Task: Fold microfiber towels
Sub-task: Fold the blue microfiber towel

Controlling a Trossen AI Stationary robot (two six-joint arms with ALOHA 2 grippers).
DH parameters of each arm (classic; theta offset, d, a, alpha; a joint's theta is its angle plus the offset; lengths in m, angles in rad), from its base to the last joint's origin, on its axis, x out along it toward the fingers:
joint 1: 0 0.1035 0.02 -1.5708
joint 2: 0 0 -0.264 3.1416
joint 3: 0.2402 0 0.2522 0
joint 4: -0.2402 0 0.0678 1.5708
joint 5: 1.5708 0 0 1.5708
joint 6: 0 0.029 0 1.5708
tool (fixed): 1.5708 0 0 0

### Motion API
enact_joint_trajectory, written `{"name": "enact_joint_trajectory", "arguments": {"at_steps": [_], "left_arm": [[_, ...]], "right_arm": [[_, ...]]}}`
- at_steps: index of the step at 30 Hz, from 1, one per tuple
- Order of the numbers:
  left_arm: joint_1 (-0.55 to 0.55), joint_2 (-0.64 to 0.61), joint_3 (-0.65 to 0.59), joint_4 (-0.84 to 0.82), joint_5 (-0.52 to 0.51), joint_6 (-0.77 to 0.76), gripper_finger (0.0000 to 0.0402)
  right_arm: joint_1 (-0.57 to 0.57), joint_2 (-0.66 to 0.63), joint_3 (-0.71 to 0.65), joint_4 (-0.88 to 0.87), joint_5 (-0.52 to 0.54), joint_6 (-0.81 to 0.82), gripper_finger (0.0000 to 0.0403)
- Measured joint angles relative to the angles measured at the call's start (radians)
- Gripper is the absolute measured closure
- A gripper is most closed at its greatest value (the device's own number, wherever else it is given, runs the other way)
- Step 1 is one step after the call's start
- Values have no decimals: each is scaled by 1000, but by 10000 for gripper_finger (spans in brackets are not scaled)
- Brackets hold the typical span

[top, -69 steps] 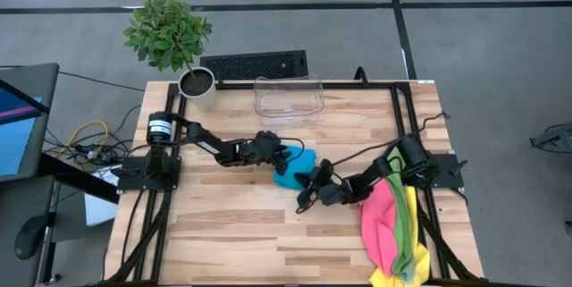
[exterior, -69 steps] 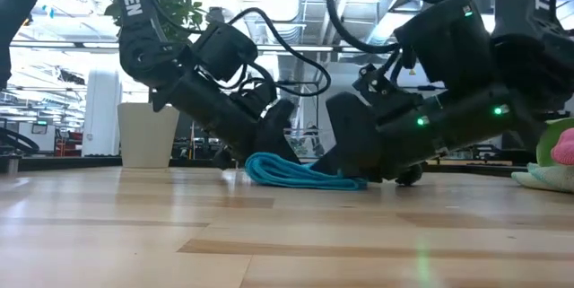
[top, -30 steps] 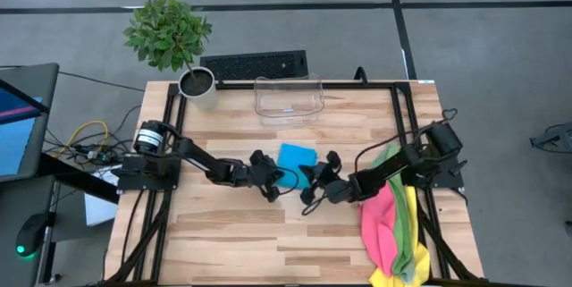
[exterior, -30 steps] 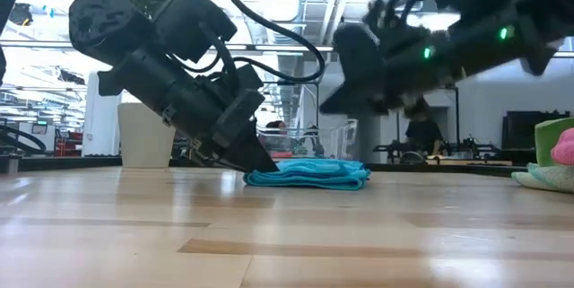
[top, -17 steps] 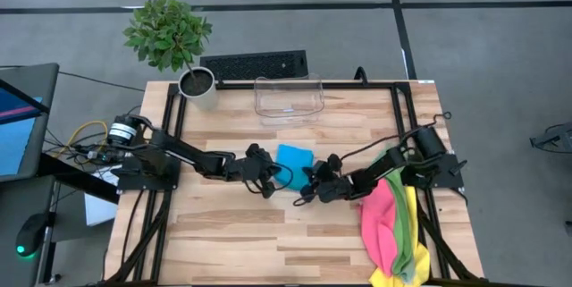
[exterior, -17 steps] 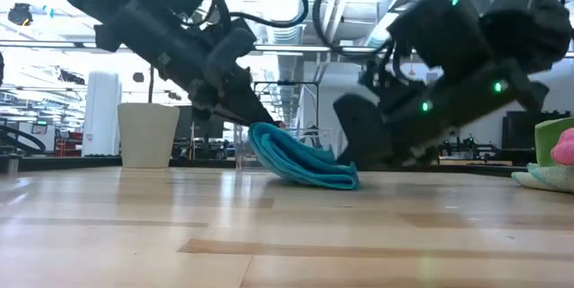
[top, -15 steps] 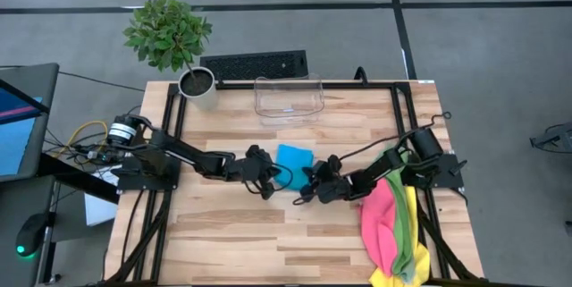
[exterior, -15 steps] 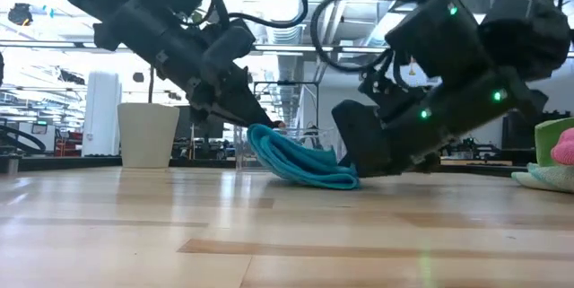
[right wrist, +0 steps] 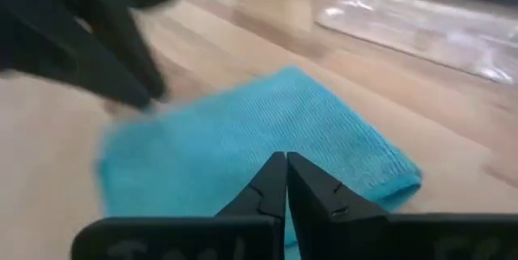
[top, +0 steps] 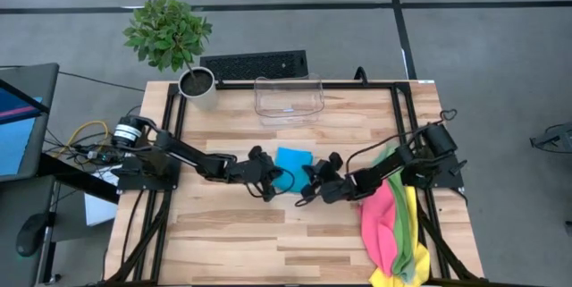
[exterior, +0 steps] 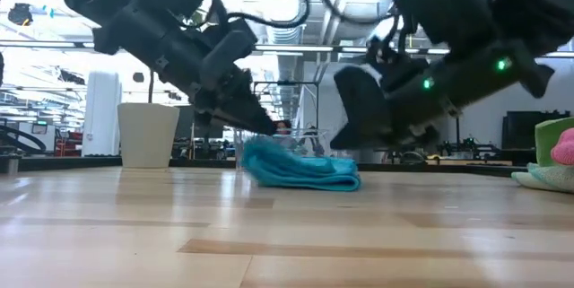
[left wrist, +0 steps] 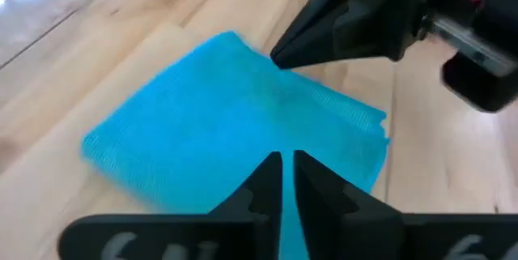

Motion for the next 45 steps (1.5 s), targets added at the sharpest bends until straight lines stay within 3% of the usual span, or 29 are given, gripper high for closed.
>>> {"name": "enact_joint_trajectory", "arguments": {"at_steps": [5, 9, 13, 23, 32, 45], "left_arm": [[1, 57, 10, 36, 74, 18, 292], [2, 85, 15, 49, 24, 2, 239], [6, 76, 16, 61, -11, 10, 213], [6, 75, 16, 56, -4, -8, 207], [6, 75, 16, 54, 7, -11, 207], [6, 75, 16, 54, 7, -36, 207]], "right_arm": [[30, -35, 0, 22, -72, -89, 353], [35, -16, -1, 37, -169, -129, 320], [30, 18, 1, 65, -213, -140, 278], [41, 65, 4, 101, -250, -167, 218], [97, 53, 5, 137, -253, -306, 218], [74, 53, 5, 65, -232, -313, 227]]}}
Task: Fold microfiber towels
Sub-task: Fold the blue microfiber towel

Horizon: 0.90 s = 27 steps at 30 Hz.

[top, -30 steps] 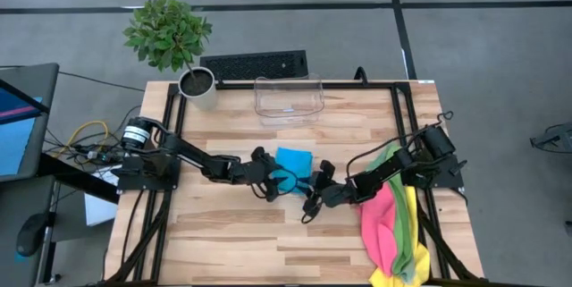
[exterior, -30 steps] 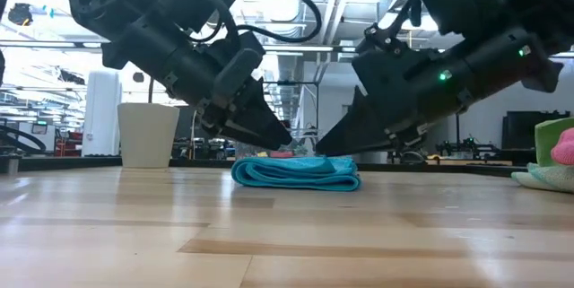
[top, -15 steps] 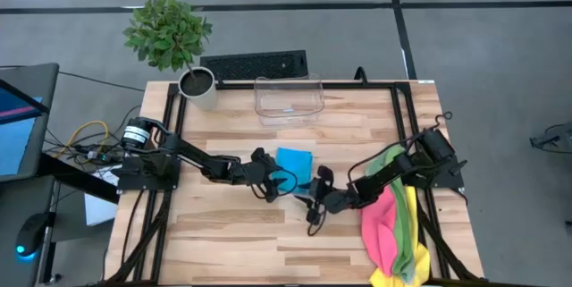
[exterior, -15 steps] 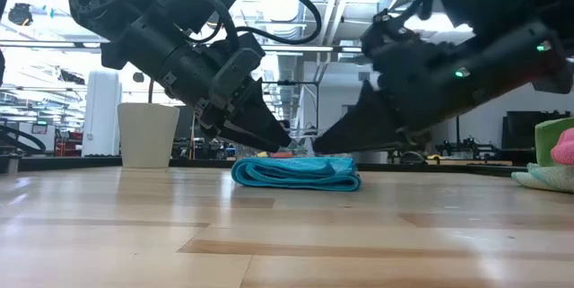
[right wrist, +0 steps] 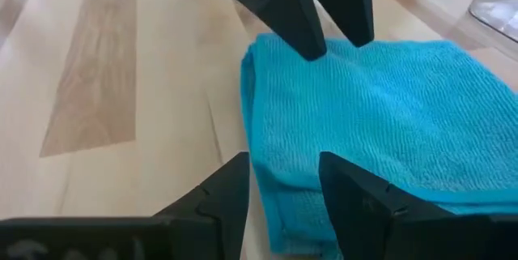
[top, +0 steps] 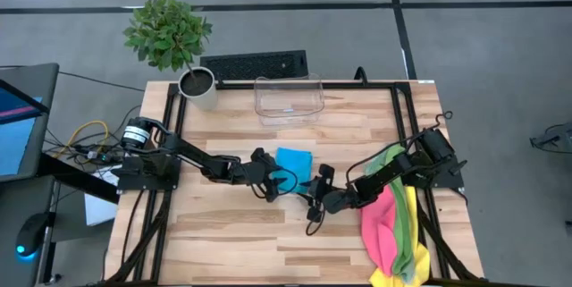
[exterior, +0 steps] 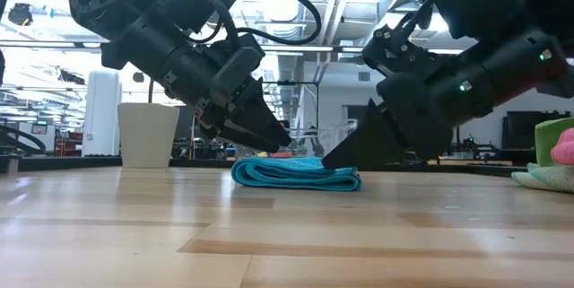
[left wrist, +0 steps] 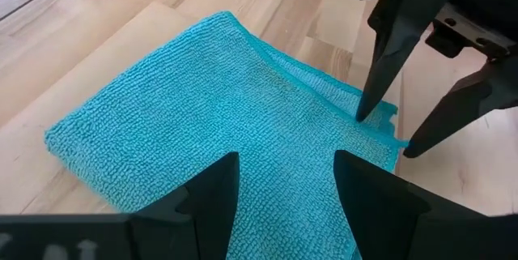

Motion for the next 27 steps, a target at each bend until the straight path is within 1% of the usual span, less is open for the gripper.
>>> {"name": "enact_joint_trajectory", "arguments": {"at_steps": [3, 5, 10, 17, 20, 27], "left_arm": [[0, 0, 0, 0, 0, 0, 207], [0, 0, 0, 0, 0, 0, 207], [0, 0, 0, 0, 0, 0, 207], [0, 0, 0, 0, 0, -8, 207], [0, 0, 0, -1, 0, -8, 207], [0, 0, 0, -1, 2, -8, 207]], "right_arm": [[0, 0, 0, -18, -1, 0, 232], [0, 0, 0, -27, 0, 0, 247], [0, 0, 0, -33, 0, -8, 317], [0, 0, 0, -33, 1, -26, 388], [10, 0, 0, -32, 21, -26, 388], [54, -19, 0, -27, 123, -26, 394]]}}
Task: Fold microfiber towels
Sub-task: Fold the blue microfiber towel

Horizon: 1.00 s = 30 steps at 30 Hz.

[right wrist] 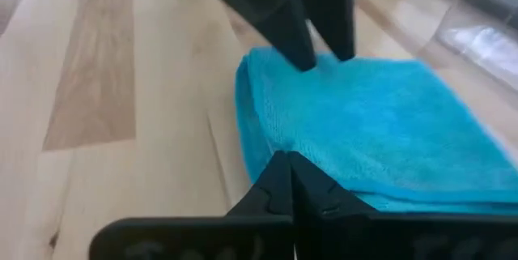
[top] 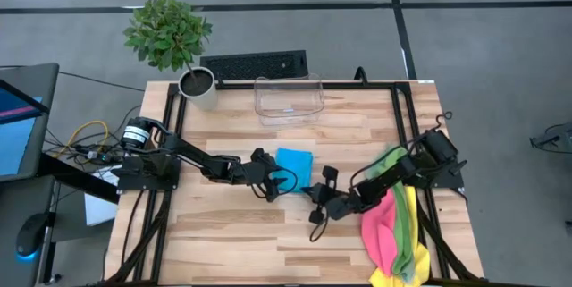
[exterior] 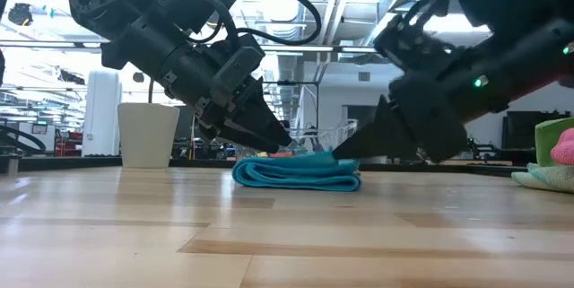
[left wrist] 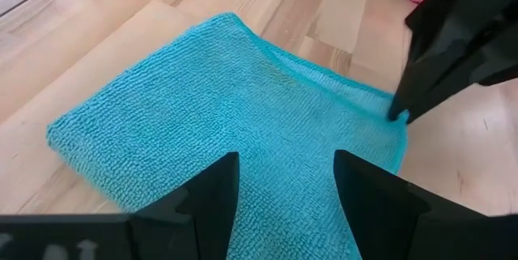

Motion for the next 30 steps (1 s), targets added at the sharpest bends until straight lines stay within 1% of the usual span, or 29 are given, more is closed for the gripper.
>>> {"name": "enact_joint_trajectory", "arguments": {"at_steps": [4, 6, 10, 14, 21, 26, 28, 30], "left_arm": [[0, 0, 0, 0, 0, 0, 207], [0, 0, 0, 0, 0, -1, 207], [0, 0, 0, 0, 2, -16, 207], [0, 0, 0, 0, 3, -18, 207], [0, 2, 0, 1, 3, -27, 207], [0, 5, 0, -20, 4, -37, 207], [0, 6, 0, -25, 3, -38, 207], [0, 6, 0, -24, 3, -38, 207]], "right_arm": [[21, -17, 0, -13, 64, 0, 389], [26, -20, 0, -35, 69, 6, 391], [17, -20, 0, -98, 64, 89, 387], [2, -20, 0, -171, 64, 160, 362], [-3, -21, 0, -216, 64, 176, 339], [18, -32, 0, -215, 68, 177, 316], [31, -46, -2, -221, 92, 181, 302], [40, -62, 3, -186, 118, 176, 287]]}}
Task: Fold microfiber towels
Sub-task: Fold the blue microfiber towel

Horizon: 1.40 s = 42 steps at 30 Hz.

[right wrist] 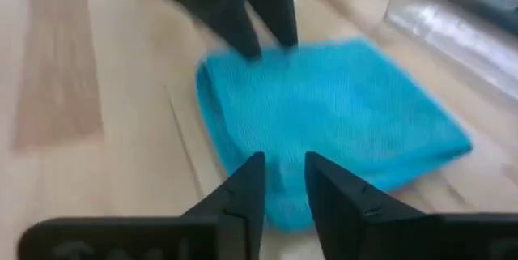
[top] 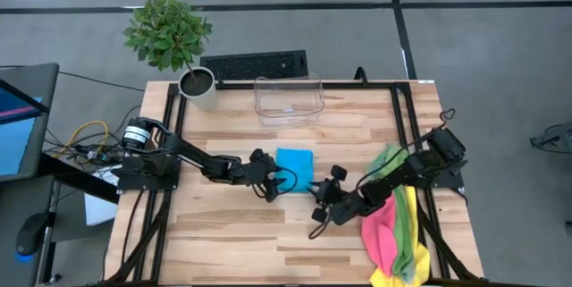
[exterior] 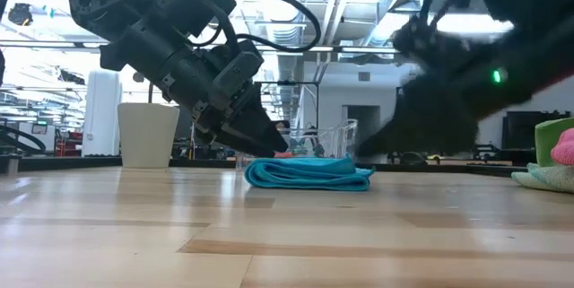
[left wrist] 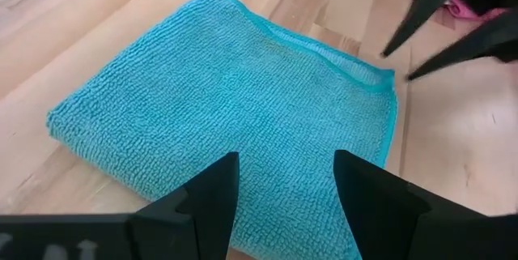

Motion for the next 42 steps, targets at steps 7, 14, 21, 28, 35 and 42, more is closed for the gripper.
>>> {"name": "enact_joint_trajectory", "arguments": {"at_steps": [7, 14, 21, 28, 35, 42], "left_arm": [[0, 0, 0, 8, -23, 1, 207], [0, 1, 0, 5, -31, 16, 207], [0, 1, 0, -24, -30, 15, 207], [0, 1, -1, -47, -58, 15, 207], [0, 2, -1, -44, -63, 32, 207], [0, 2, -1, -40, -62, 41, 207]], "right_arm": [[-28, -14, -1, 207, 17, -112, 242], [-102, 134, 6, 313, -135, -88, 236], [-80, 170, -21, 290, -115, 30, 247], [-82, 151, -38, 275, -92, 34, 255], [-73, 110, -81, 205, -39, 101, 261], [-76, -14, -142, -76, 13, 376, 267]]}}
